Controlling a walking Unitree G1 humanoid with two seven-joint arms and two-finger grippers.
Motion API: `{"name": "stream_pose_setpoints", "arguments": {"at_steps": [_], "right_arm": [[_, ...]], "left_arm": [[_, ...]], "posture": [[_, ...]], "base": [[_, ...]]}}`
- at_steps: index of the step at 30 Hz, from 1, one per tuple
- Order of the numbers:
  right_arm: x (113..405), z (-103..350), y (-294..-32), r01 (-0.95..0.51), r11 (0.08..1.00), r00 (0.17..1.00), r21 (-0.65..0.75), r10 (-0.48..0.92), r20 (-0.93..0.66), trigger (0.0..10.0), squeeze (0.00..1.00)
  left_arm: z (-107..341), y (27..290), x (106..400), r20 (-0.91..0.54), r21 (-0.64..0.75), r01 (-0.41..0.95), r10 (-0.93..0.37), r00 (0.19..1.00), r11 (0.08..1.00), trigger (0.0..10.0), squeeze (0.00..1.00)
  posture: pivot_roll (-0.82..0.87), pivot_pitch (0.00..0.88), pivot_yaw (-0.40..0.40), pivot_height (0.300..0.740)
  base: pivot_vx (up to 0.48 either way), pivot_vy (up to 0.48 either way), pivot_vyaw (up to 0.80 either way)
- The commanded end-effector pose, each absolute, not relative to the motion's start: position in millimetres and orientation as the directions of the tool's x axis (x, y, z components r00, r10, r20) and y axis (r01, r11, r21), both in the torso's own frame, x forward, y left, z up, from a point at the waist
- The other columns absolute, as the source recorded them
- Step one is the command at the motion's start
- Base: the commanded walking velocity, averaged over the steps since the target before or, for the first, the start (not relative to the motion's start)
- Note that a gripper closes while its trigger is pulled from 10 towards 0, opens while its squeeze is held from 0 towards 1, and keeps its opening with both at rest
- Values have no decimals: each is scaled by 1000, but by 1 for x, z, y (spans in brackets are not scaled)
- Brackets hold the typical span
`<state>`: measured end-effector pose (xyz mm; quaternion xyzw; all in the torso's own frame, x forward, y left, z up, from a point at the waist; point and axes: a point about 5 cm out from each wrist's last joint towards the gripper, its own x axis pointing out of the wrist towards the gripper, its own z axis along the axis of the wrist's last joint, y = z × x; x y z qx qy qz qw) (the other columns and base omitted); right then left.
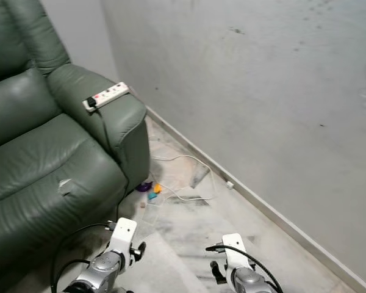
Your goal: Hang keys on a hook
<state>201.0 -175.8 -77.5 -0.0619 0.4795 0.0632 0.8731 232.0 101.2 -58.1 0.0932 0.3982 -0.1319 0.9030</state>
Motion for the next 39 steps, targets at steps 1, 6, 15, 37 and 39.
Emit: {"name": "stream_pose_setpoints", "arguments": {"at_steps": [1, 6, 15, 37, 39], "right_arm": [[195, -81, -174, -198, 978, 508, -58, 52, -860, 10000, 0], [198, -80, -163, -172, 985, 520, -6, 85, -850, 10000, 0], [189, -84, -164, -203, 979, 497, -12, 93, -863, 10000, 0], [186, -85, -166, -236, 972, 492, -7, 114, -863, 10000, 0], [187, -85, -165, -250, 968, 496, -5, 123, -860, 10000, 0]], "left_arm": [[-61, 101, 228, -768, 64, 338, -170, 618, 939, 10000, 0], [-61, 96, 228, -762, 97, 349, -156, 629, 932, 10000, 0], [-59, 87, 228, -760, 109, 386, -173, 626, 916, 10000, 0], [-56, 83, 232, -769, 142, 425, -170, 616, 894, 10000, 0], [-56, 83, 233, -768, 145, 425, -170, 618, 894, 10000, 0]], "posture": [[61, 54, 1, 740], [19, 44, 17, 740], [-15, 47, 18, 740], [14, 37, 12, 740], [15, 36, 9, 740]], "base": [[0, 0, -781], [0, 0, -780], [0, 0, -775], [0, 0, -776], [0, 0, 0]]}}
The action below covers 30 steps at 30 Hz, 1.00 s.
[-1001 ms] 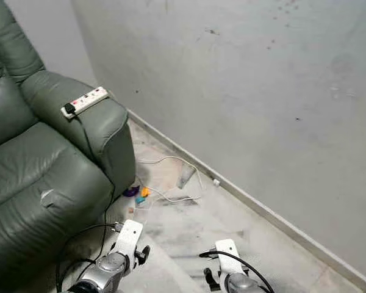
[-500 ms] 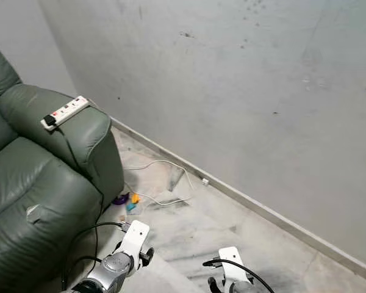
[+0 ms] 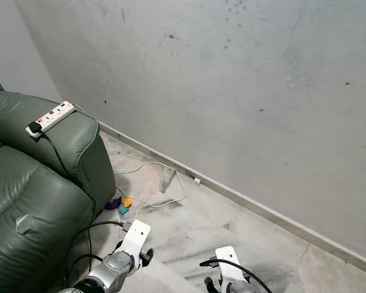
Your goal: Hang keys on a hook
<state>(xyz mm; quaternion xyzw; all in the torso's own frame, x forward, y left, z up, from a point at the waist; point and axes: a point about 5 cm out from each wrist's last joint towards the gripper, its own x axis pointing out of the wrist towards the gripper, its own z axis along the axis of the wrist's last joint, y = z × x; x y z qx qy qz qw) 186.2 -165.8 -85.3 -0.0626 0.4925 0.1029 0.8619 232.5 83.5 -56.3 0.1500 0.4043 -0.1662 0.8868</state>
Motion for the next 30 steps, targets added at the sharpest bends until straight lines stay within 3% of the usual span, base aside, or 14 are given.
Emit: {"name": "stream_pose_setpoints", "arguments": {"at_steps": [1, 6, 23, 28, 30], "right_arm": [[187, -85, -165, -261, 965, 496, -8, 127, -859, 10000, 0], [186, -85, -165, -264, 964, 492, -14, 123, -862, 10000, 0], [178, -90, -159, -275, 961, 462, -27, 108, -880, 10000, 0], [179, -89, -168, -147, 989, 478, 11, 81, -875, 10000, 0], [184, -86, -175, -31, 999, 502, 44, 54, -863, 10000, 0]], "left_arm": [[-56, 83, 233, -767, 147, 428, -171, 618, 892, 10000, 0], [-56, 82, 232, -772, 137, 433, -178, 610, 891, 10000, 0], [-59, 82, 229, -797, 130, 458, -183, 576, 879, 10000, 0], [-59, 83, 228, -790, 106, 404, -170, 589, 908, 10000, 0], [-59, 85, 227, -756, 88, 259, -105, 646, 962, 10000, 0]], "posture": [[15, 36, 9, 740], [16, 35, 9, 740], [5, 38, 13, 740], [6, 43, 21, 740], [7, 45, 23, 740]], "base": [[0, 0, 0], [0, 0, 0], [0, 0, -793], [0, 0, -788], [0, 0, -788]]}}
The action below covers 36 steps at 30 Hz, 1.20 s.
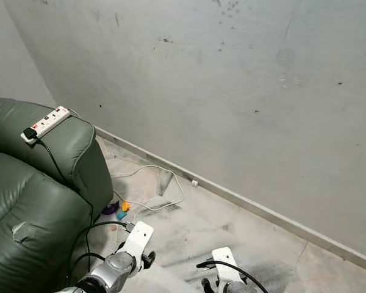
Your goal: Hang keys on a hook
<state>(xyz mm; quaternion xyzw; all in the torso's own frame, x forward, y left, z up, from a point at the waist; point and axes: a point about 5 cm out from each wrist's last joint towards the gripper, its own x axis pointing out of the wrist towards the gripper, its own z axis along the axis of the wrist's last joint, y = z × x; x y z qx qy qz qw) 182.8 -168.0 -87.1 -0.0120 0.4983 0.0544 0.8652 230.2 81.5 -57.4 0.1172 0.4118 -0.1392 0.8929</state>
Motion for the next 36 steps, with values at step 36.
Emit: {"name": "stream_pose_setpoints", "arguments": {"at_steps": [36], "right_arm": [[237, -56, -168, 75, 987, 661, 142, 57, -748, 10000, 0]], "left_arm": [[-57, 85, 228, -704, 64, 225, -116, 701, 972, 10000, 0]], "posture": [[12, 67, 6, 740]], "base": [[0, 0, -700]]}}
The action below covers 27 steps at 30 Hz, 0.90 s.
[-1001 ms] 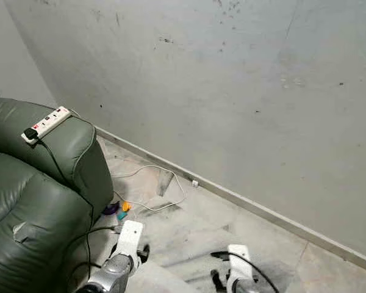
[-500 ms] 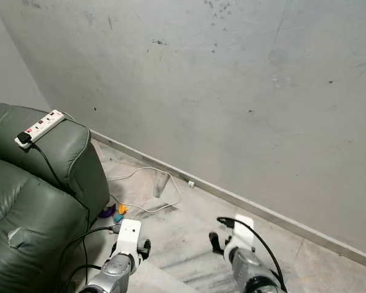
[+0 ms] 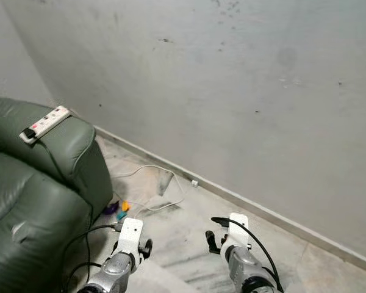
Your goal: Hang keys on a hook
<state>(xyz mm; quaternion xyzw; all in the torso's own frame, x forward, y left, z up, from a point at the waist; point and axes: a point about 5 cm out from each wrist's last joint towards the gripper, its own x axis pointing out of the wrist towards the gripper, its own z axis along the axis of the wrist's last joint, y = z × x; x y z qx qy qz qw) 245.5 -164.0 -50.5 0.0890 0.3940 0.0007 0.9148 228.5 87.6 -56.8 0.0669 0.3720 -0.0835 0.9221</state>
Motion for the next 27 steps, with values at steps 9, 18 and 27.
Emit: {"name": "stream_pose_setpoints", "arguments": {"at_steps": [9, 18, 27], "right_arm": [[232, -60, -168, 64, 990, 647, 124, 53, -761, 10000, 0], [230, -60, -172, 1, 997, 639, 73, 56, -767, 10000, 0], [239, -50, -195, -110, 994, 668, -9, 67, -741, 10000, 0]], "left_arm": [[-59, 85, 226, -720, 59, 265, -143, 680, 962, 10000, 0], [-62, 84, 222, -769, 26, 364, -214, 603, 931, 10000, 0], [-62, 85, 223, -766, 63, 442, -241, 596, 895, 10000, 0]], "posture": [[3, 67, 11, 740], [3, 66, 13, 740], [11, 87, 17, 740]], "base": [[0, 0, -800], [0, 0, -800], [0, 0, -800]]}}
